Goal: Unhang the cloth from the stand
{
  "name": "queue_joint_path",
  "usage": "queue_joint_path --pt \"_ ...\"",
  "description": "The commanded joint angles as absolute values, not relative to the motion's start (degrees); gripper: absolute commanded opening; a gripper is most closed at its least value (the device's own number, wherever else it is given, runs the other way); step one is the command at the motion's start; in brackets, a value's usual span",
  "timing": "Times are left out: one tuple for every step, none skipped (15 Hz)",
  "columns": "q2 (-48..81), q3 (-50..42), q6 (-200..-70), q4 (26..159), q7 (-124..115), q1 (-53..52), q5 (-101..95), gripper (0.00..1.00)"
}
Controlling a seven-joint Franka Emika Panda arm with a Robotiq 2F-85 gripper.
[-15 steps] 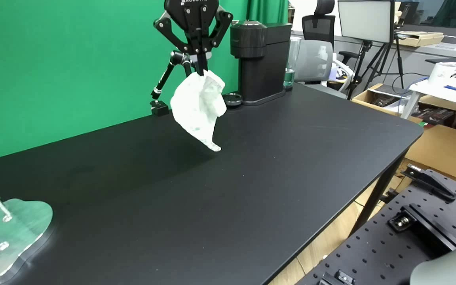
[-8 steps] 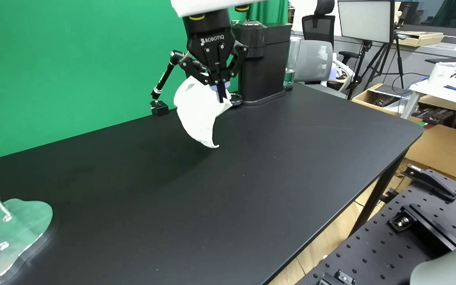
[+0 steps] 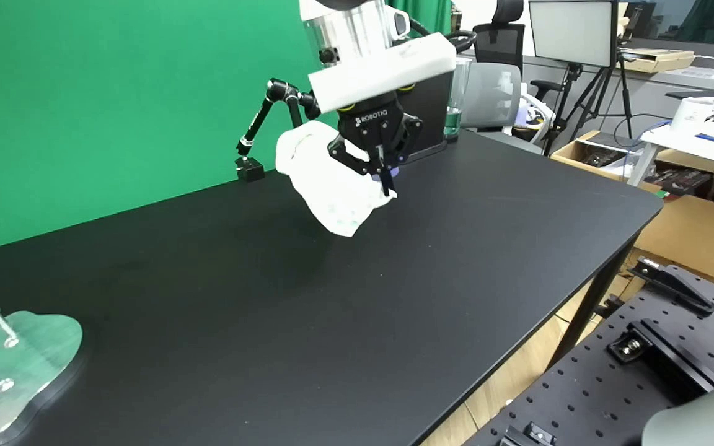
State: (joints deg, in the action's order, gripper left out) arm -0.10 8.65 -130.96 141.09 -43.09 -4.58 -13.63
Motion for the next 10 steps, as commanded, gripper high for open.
queue_joint_path --pt "1.7 8.0 -131.3 142.1 -47.4 -5.8 -14.9 0.00" --pt "2.2 8.1 -131.4 142.2 -47.5 -6.2 -15.0 0.00" --pt "2.8 8.2 -131.4 142.3 -47.8 -6.6 -15.0 0.00" --pt "3.2 8.1 -131.4 142.4 -48.2 -7.1 -15.3 0.00" --pt "3.6 7.9 -131.3 142.3 -48.7 -7.4 -15.2 0.00" --pt "3.8 7.7 -131.4 142.3 -49.1 -7.6 -15.4 0.00" --pt "3.9 7.5 -131.4 142.2 -49.6 -7.8 -15.6 0.00" --pt "4.1 7.3 -131.4 142.2 -50.1 -7.9 -15.9 0.00" --pt "4.2 7.3 -131.4 142.2 -50.3 -8.0 -16.1 0.00" --pt "4.4 7.3 -131.4 142.3 -50.5 -8.1 -16.4 0.00"
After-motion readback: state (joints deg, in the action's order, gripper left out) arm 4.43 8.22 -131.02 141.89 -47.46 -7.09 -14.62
